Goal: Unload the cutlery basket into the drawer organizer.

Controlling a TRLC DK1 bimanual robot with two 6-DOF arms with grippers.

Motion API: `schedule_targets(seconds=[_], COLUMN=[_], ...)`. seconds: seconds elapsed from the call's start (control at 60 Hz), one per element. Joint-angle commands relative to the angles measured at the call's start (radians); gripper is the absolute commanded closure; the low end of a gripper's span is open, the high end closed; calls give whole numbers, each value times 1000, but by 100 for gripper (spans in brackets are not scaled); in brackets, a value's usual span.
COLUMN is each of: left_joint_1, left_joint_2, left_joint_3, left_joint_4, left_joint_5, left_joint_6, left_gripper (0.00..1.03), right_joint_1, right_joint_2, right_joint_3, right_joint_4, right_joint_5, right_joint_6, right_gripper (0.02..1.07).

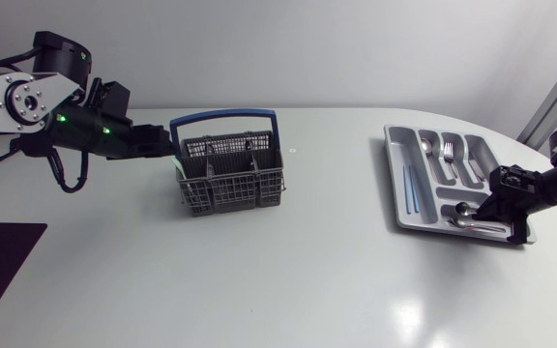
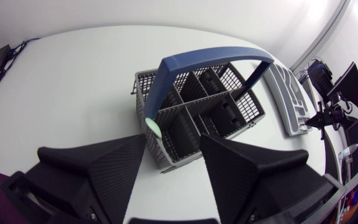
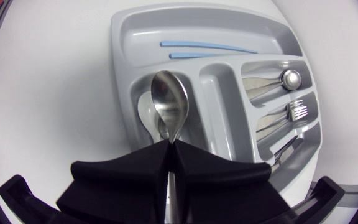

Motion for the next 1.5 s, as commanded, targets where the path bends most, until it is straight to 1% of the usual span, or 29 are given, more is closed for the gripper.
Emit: schedule_targets(seconds=[0.0,0.05,0.083,0.133,0.183,0.233,0.3,0.383,0.55,0.65,0.7,0.767,0.817,0.85,0.867,0.967,1.1,1.133,1.167,1.25,1.283,1.483], left_joint_1=[-4,-9,-12,-16,-21,-24,-29,-30,-44,-56,-59,-62,-67,-68,-70,-84,-104,-107,-108,-110,-110,-110], left_joint_2=[27,32,32,35,39,41,44,47,59,67,74,85,87,87,88,94,119,124,127,133,137,150], left_joint_3=[-34,-41,-47,-55,-61,-66,-74,-81,-78,-77,-77,-78,-83,-86,-89,-95,-90,-89,-90,-90,-89,-86], left_joint_4=[2,3,3,3,5,6,10,19,33,65,88,125,161,177,197,230,235,235,235,235,235,235], left_joint_5=[-5,-5,-7,-10,-11,-18,-19,-24,-47,-82,-93,-120,-145,-149,-162,-205,-243,-243,-251,-254,-260,-283], left_joint_6=[-27,-31,-34,-38,-42,-45,-53,-61,-73,-87,-100,-120,-137,-142,-148,-162,-168,-169,-171,-174,-176,-179], left_gripper=[41,41,41,41,41,41,41,42,43,45,48,49,54,55,57,61,61,62,66,66,68,70], right_joint_1=[-10,-10,-10,-10,-8,-8,-8,-18,-27,-22,-18,-4,9,16,21,45,73,76,79,90,94,119], right_joint_2=[41,47,47,42,36,30,22,-1,-79,-151,-186,-252,-291,-314,-324,-387,-445,-456,-464,-484,-488,-528], right_joint_3=[-13,-28,-44,-68,-91,-105,-107,-110,-119,-163,-185,-226,-255,-272,-281,-329,-378,-384,-390,-407,-412,-452], right_joint_4=[42,68,91,132,171,186,186,186,158,155,155,154,154,154,154,154,161,161,163,163,163,167], right_joint_5=[27,39,48,61,73,82,84,81,64,25,7,-19,-33,-42,-44,-63,-71,-74,-82,-85,-85,-88], right_joint_6=[-54,-68,-76,-77,-77,-76,-66,-53,32,72,93,122,136,147,151,177,199,202,210,216,217,231], right_gripper=[101,101,98,85,69,57,46,38,27,25,21,21,21,21,21,21,21,21,21,21,21,21])
